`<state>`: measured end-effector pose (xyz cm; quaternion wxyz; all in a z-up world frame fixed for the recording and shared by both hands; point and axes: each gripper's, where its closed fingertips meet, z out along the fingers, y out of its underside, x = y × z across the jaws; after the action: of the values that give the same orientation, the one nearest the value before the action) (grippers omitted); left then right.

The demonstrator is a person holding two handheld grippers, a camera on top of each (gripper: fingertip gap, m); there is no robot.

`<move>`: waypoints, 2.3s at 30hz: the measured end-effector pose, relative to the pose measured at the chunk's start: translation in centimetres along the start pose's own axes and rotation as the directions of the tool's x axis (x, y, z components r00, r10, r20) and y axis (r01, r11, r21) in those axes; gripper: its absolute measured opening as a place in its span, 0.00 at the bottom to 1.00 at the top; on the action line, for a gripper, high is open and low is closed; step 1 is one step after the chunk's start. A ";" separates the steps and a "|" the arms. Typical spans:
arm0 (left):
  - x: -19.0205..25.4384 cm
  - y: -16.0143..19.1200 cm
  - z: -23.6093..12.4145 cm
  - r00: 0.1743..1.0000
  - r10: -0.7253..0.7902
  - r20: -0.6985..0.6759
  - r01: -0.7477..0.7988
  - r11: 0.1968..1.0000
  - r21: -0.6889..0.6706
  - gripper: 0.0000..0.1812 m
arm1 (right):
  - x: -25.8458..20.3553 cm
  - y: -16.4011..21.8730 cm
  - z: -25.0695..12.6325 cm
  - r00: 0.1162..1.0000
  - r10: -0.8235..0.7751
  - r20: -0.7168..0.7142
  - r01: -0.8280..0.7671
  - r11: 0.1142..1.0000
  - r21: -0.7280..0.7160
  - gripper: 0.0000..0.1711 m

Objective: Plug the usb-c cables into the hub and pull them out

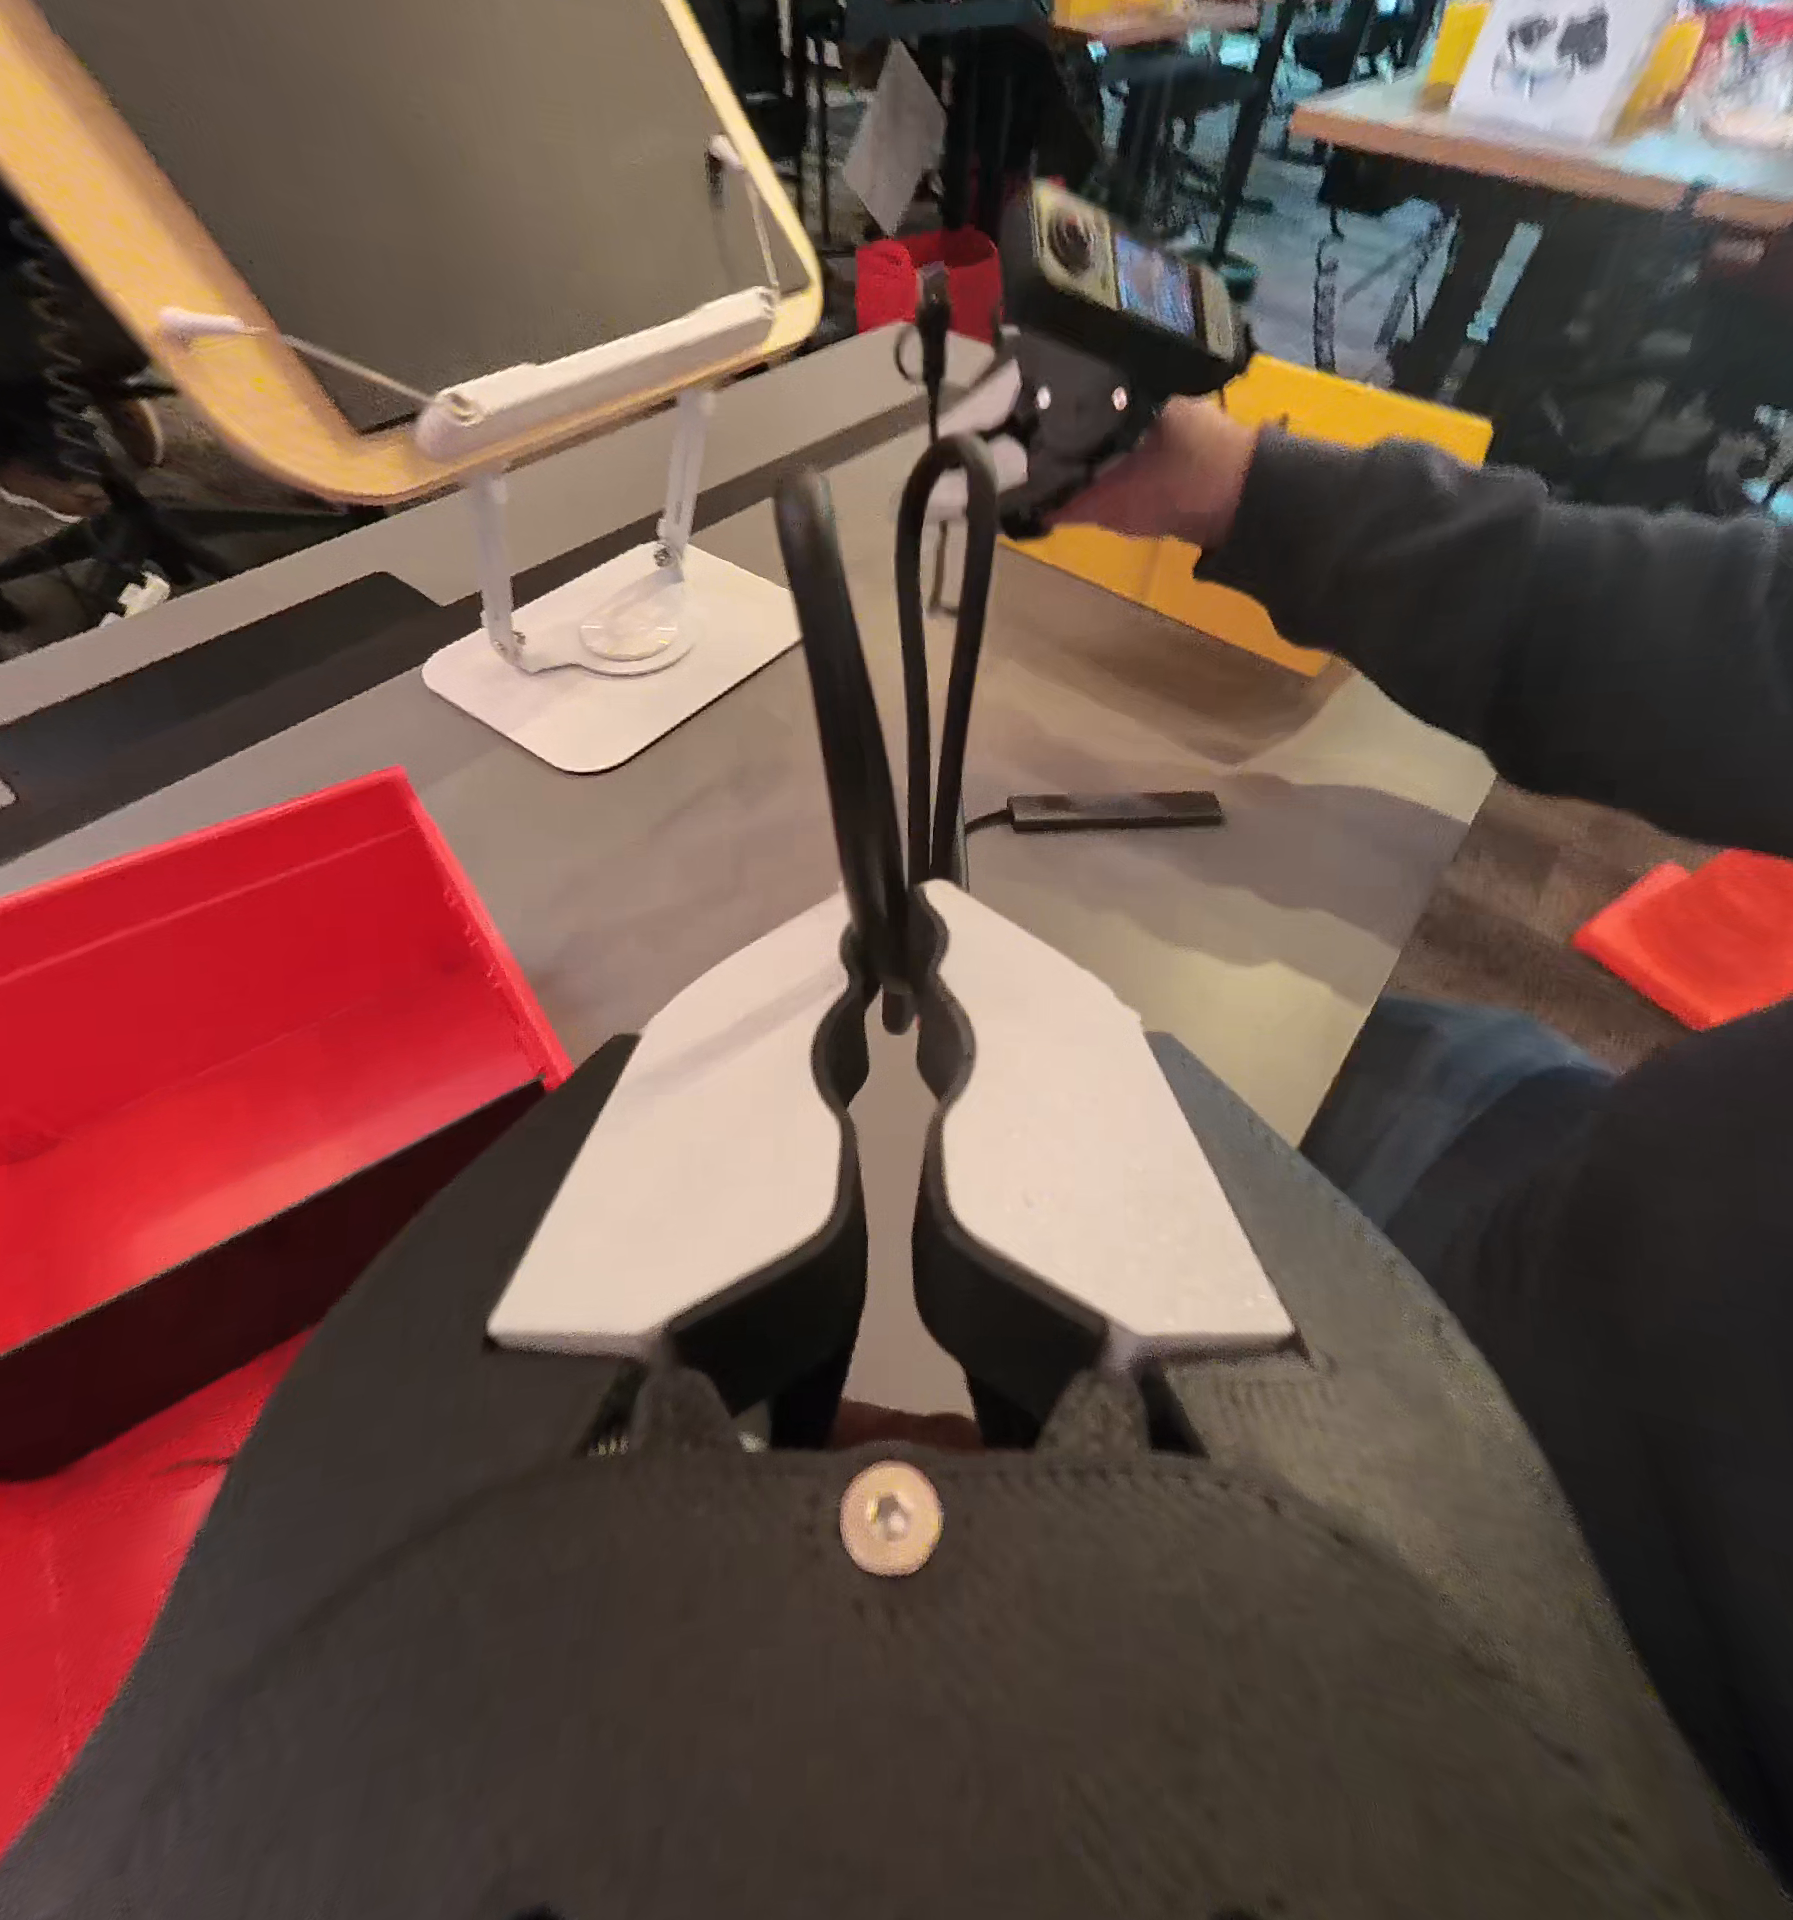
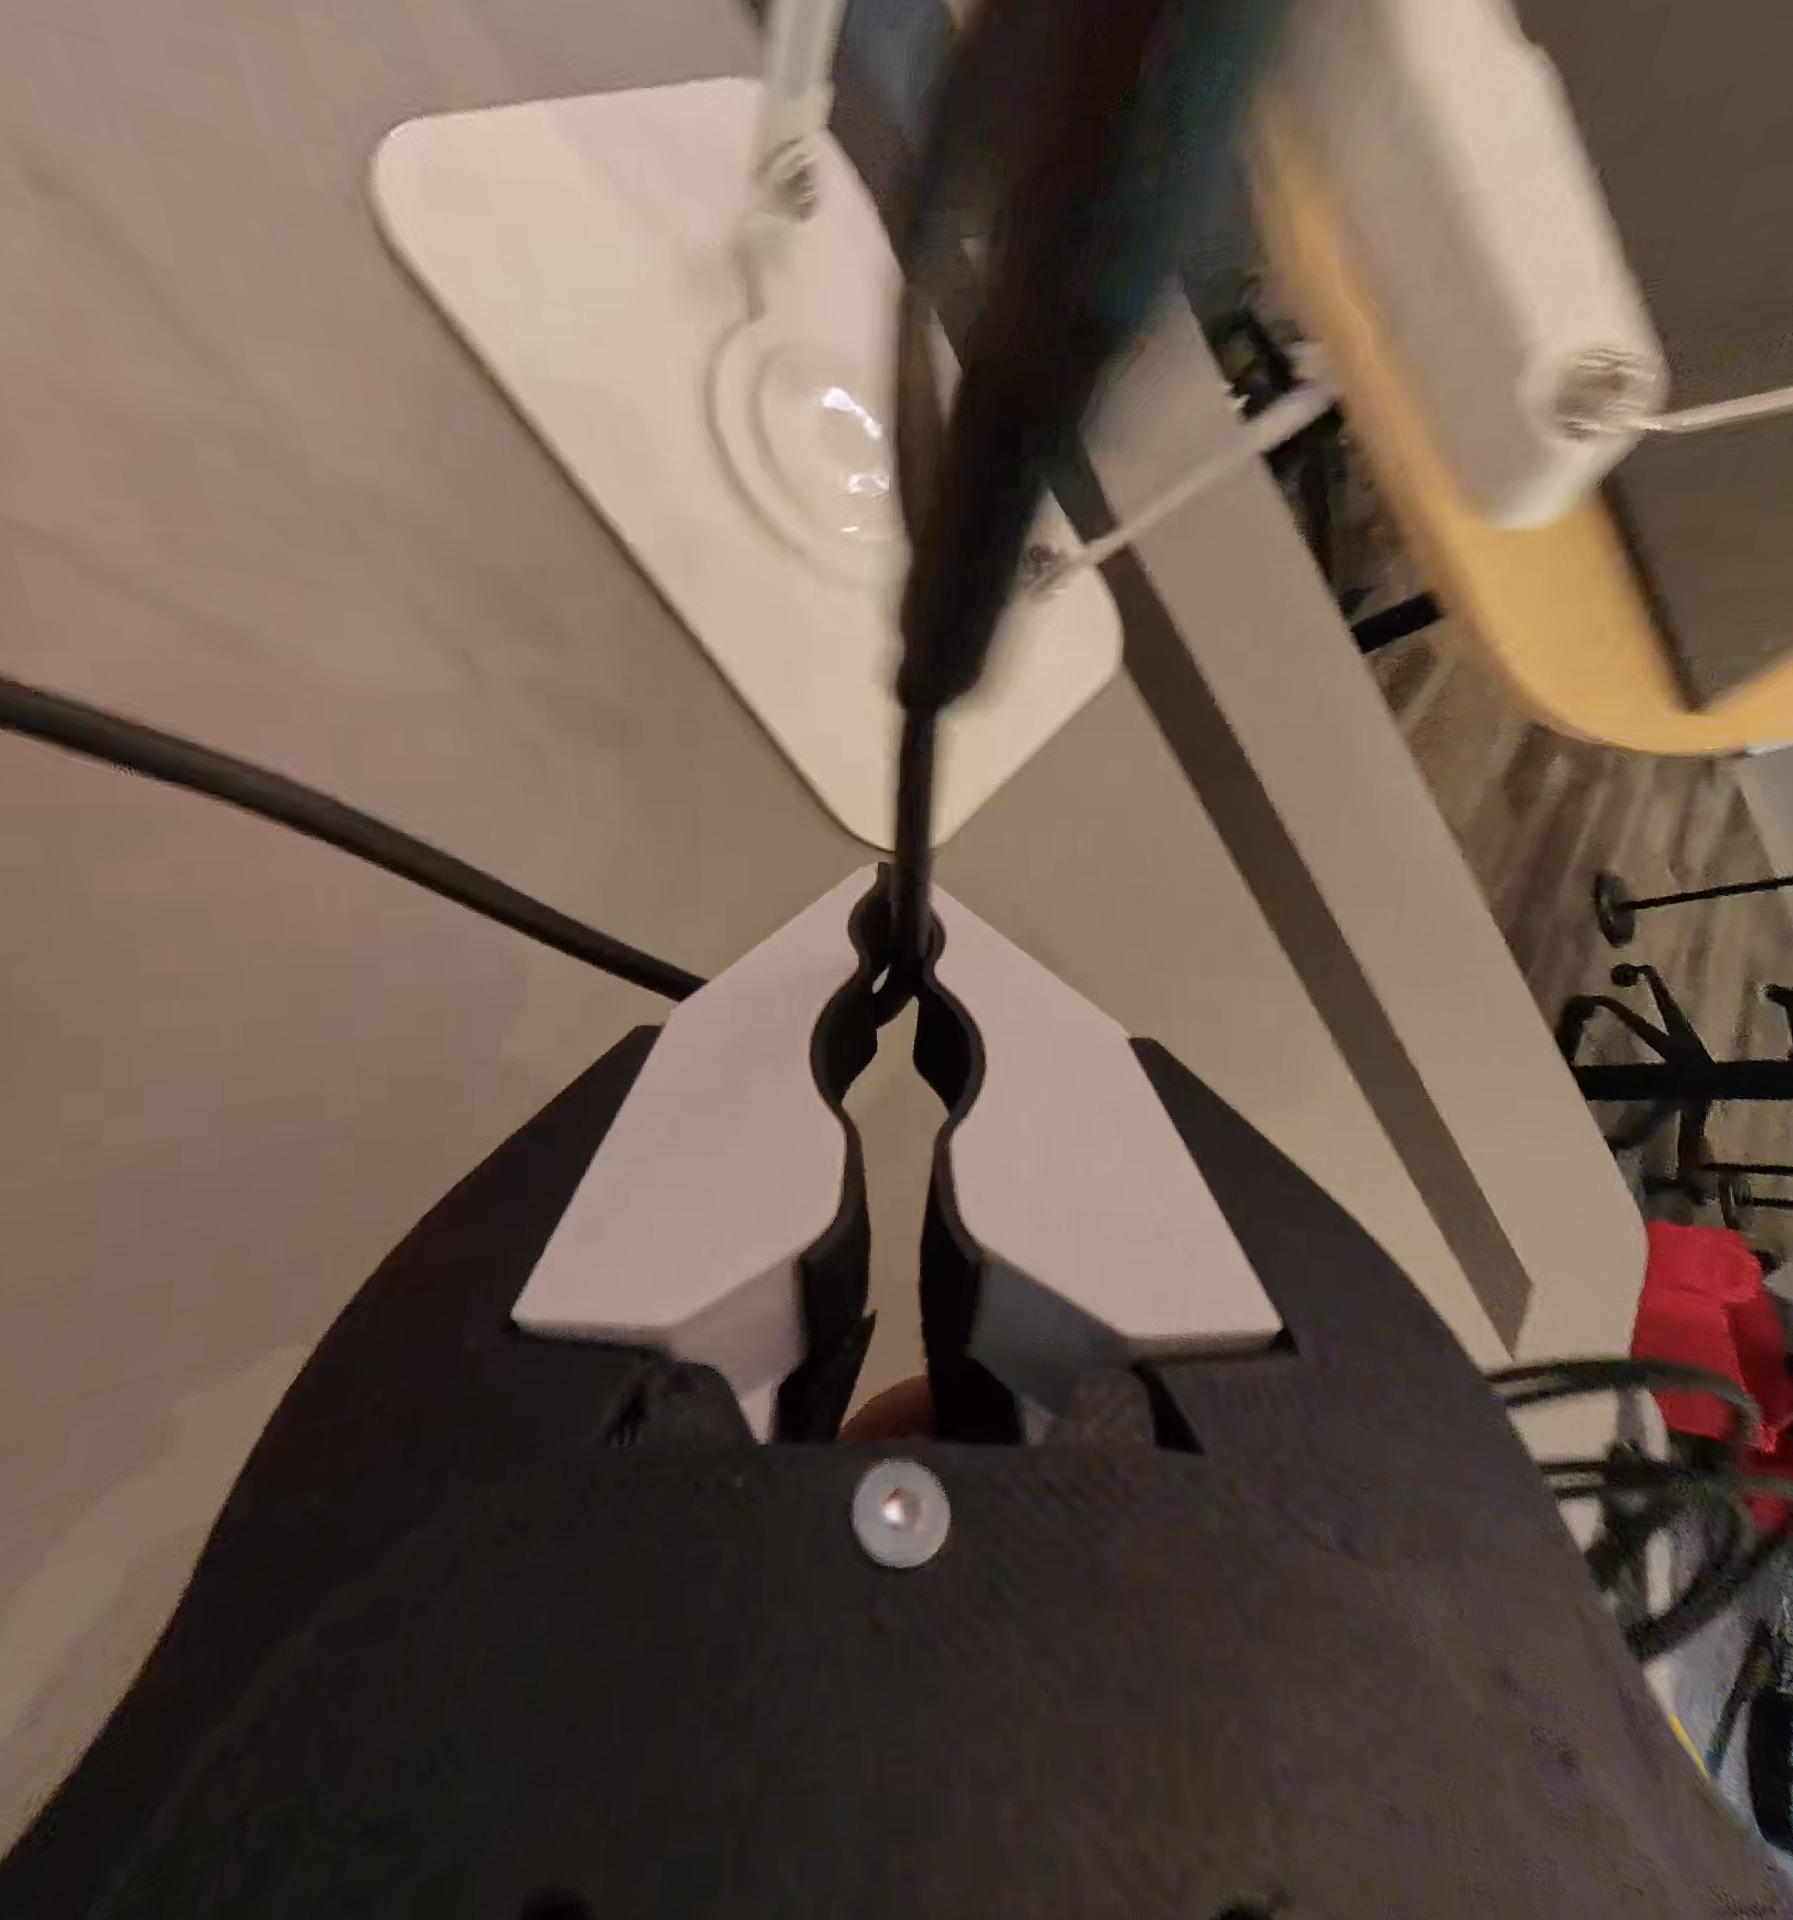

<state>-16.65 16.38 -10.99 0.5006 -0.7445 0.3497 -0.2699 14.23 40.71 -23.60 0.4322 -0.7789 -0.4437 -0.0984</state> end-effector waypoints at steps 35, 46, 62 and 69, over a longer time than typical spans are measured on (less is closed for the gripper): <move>1.9 -2.8 12.0 0.996 0.080 -0.028 -0.080 0.997 0.022 0.02 | -17.5 -15.9 -15.2 0.627 -0.086 0.774 -0.449 0.772 0.449 0.01; 0.9 -1.1 12.6 0.994 0.097 -0.045 -0.098 0.995 -0.008 0.06 | -12.0 -14.1 -14.9 0.808 -0.036 0.588 -0.349 0.774 0.528 0.00; 7.4 -9.9 14.5 0.963 0.261 0.069 -0.265 0.962 0.062 0.20 | -11.3 -15.2 -16.5 0.853 0.107 0.510 -0.457 0.625 0.632 0.00; 6.6 -6.0 16.9 0.945 -0.253 -0.208 0.267 0.963 0.038 0.19 | -9.5 -14.9 -20.0 0.913 0.128 0.387 -0.398 0.480 0.782 0.00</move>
<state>1.53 22.10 -10.99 0.4468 -0.7360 0.2883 -0.4190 1.69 23.20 -7.87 0.6987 -0.5337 -0.3640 0.3073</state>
